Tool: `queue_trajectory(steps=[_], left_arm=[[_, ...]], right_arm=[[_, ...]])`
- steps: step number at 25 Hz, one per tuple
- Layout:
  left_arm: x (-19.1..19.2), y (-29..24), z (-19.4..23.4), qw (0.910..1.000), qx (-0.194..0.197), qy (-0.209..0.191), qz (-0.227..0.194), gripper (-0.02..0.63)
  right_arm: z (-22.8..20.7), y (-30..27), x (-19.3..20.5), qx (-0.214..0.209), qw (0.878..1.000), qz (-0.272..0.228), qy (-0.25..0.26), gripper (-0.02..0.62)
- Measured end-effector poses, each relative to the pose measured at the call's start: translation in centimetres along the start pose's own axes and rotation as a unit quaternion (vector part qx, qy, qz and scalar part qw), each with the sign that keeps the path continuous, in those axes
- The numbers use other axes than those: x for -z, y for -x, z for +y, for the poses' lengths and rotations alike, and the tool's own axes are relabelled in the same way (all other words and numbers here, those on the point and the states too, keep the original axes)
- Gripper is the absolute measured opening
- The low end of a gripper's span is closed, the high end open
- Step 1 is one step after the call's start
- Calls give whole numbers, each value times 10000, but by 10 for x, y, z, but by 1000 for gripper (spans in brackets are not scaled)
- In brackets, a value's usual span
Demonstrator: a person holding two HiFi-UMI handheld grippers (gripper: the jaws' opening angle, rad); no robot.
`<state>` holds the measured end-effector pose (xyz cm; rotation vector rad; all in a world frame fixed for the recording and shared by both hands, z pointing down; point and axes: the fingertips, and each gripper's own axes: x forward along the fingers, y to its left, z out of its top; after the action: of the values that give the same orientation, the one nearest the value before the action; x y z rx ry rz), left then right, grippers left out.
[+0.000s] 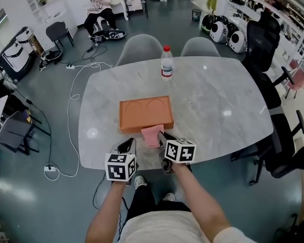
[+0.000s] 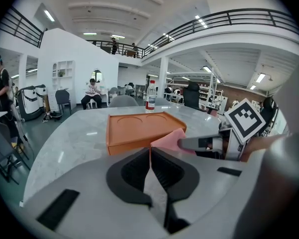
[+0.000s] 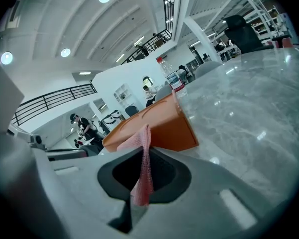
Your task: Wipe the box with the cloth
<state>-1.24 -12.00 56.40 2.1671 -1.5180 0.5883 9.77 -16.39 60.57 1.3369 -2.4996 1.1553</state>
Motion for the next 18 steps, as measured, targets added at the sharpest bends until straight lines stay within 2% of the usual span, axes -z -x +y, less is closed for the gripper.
queue_trajectory(steps=[14,18], left_arm=[[-7,-12,-28,9998,167,-113,5,17],[-14,-11,-37,9997,230,-117,-31,17]], right_arm=[[-53,40,-19,523,9985,-171,37,17],[-52,52,-27,579,9980,-163,203,17]])
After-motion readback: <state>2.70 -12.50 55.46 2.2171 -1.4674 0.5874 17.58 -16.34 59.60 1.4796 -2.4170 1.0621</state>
